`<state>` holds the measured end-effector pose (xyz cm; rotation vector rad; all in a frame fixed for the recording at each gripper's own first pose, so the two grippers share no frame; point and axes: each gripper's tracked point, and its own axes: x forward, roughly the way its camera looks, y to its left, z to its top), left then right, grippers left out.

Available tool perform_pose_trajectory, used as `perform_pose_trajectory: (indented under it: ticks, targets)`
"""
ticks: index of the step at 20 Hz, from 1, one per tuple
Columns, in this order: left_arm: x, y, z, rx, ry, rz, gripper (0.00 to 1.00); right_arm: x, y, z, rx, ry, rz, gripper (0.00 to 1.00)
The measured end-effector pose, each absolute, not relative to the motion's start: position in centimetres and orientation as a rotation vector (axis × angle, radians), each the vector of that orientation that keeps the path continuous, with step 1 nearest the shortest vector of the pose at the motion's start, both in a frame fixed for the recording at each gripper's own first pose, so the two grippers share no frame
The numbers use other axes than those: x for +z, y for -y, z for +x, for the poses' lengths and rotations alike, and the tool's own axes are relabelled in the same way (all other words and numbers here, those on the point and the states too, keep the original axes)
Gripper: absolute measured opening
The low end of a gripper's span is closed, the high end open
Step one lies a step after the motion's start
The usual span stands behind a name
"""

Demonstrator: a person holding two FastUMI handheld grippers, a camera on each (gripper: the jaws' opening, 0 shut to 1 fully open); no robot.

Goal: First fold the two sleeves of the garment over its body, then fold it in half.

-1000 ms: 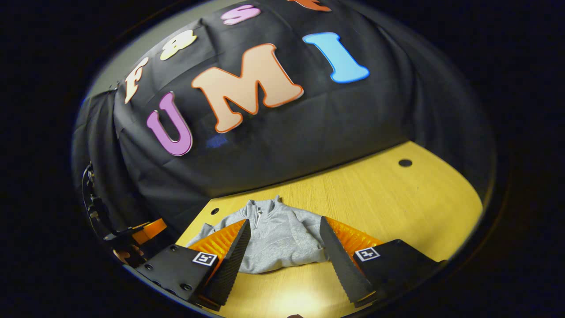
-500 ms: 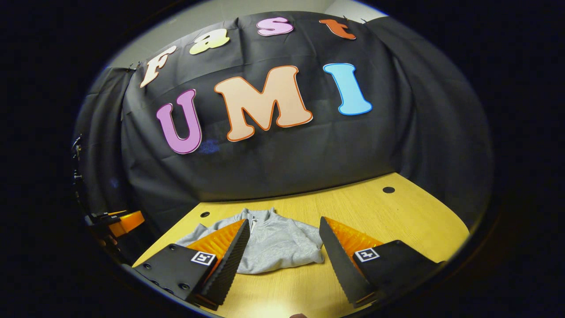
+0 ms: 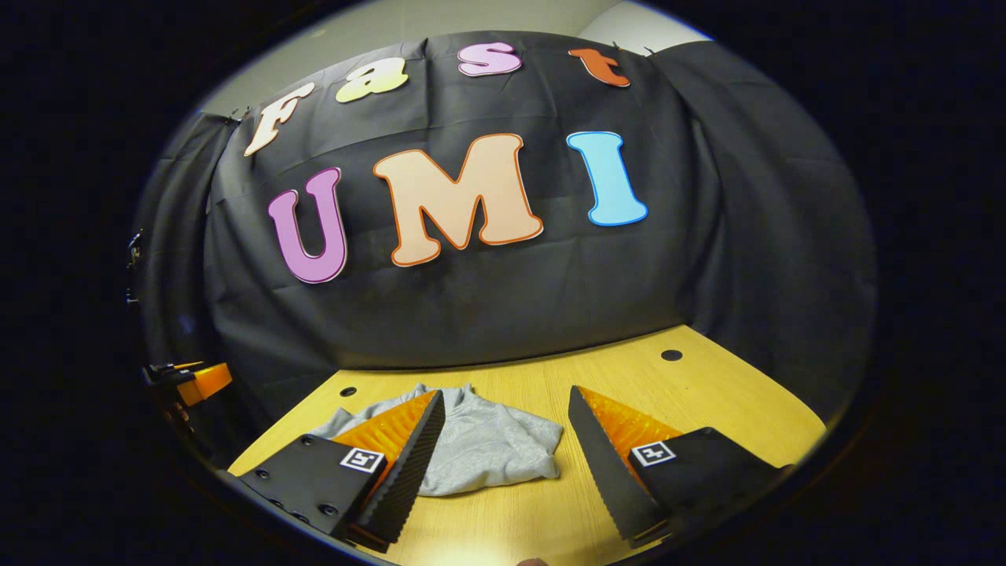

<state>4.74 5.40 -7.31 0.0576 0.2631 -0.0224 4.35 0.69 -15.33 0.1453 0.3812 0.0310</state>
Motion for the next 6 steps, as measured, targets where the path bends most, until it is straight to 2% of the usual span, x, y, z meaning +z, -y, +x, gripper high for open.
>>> perform_pose_trajectory:
  ticks: [1,4,5,6]
  targets:
    - [-7.21,-5.59,4.79,-0.020,-0.266,0.059,0.95,-15.29,-0.77,4.28,0.031,-0.378,0.140,0.94]
    - [-7.27,-5.75,4.75,-0.015,-0.271,0.056,0.95,-15.23,-1.28,4.47,0.036,-0.370,0.126,0.94]
    - [-7.29,-5.69,4.73,-0.018,-0.271,0.057,0.99,-15.16,-1.46,4.41,0.037,-0.368,0.123,0.98]
    - [-7.19,-5.60,4.70,-0.018,-0.270,0.058,0.95,-15.00,-1.61,4.45,0.038,-0.362,0.121,0.98]
